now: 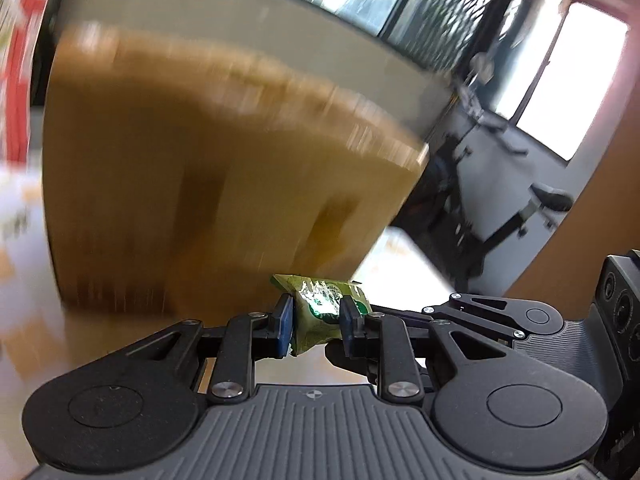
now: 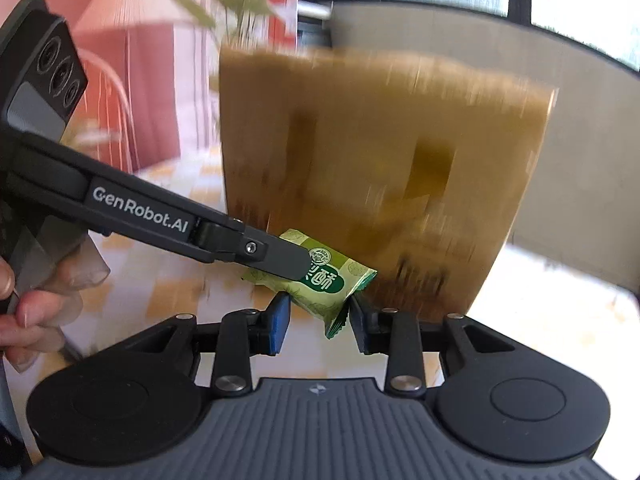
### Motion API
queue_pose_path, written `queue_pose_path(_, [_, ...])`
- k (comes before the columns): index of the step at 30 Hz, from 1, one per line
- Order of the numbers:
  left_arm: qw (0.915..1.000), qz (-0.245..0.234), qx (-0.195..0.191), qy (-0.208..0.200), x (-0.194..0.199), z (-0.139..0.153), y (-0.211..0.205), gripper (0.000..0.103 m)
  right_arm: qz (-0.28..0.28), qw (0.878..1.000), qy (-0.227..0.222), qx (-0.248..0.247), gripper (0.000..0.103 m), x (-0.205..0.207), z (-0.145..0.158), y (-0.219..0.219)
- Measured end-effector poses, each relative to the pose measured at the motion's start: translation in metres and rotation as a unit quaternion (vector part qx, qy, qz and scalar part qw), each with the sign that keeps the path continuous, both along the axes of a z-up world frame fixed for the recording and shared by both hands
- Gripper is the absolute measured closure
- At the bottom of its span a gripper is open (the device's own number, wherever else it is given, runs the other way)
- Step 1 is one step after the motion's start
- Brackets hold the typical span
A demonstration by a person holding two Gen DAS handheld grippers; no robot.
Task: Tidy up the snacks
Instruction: 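Grasp the green biscuit packet with the left tool and lift it over the box, then open the left tool to drop the green biscuit packet into the box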
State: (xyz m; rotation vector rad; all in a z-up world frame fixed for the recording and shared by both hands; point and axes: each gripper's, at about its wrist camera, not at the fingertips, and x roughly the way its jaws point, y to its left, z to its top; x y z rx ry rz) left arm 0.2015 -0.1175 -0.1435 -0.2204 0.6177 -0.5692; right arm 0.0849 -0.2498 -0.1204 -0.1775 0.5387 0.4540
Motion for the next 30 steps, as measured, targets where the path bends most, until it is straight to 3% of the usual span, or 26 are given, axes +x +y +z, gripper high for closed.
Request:
queue_pose_path(6, [0.9978,0.006,0.006,-0.066,0.021,0.067,-0.011,0.077,0.003,0.998,-0.064,-0.001,0.068,0.025,0.070,-0.008])
queue_pose_path(11, [0.9968,0.018,0.014,-0.076,0.061,0.088,-0.023,0.076,0.001,0.997,-0.081,-0.011,0.068,0.067,0.096,-0.009])
queue_pose_path(18, [0.9968,0.012,0.047,-0.064,0.104,0.082,-0.045,0.076,-0.025,0.998,-0.050,-0.003,0.068,0.123,0.087,-0.020])
queue_pose_path(30, [0.9978,0.019,0.055,-0.030,0.139,0.062,-0.048,0.075,-0.041,0.999,-0.001,-0.009,0.068,0.155,0.069,-0.027])
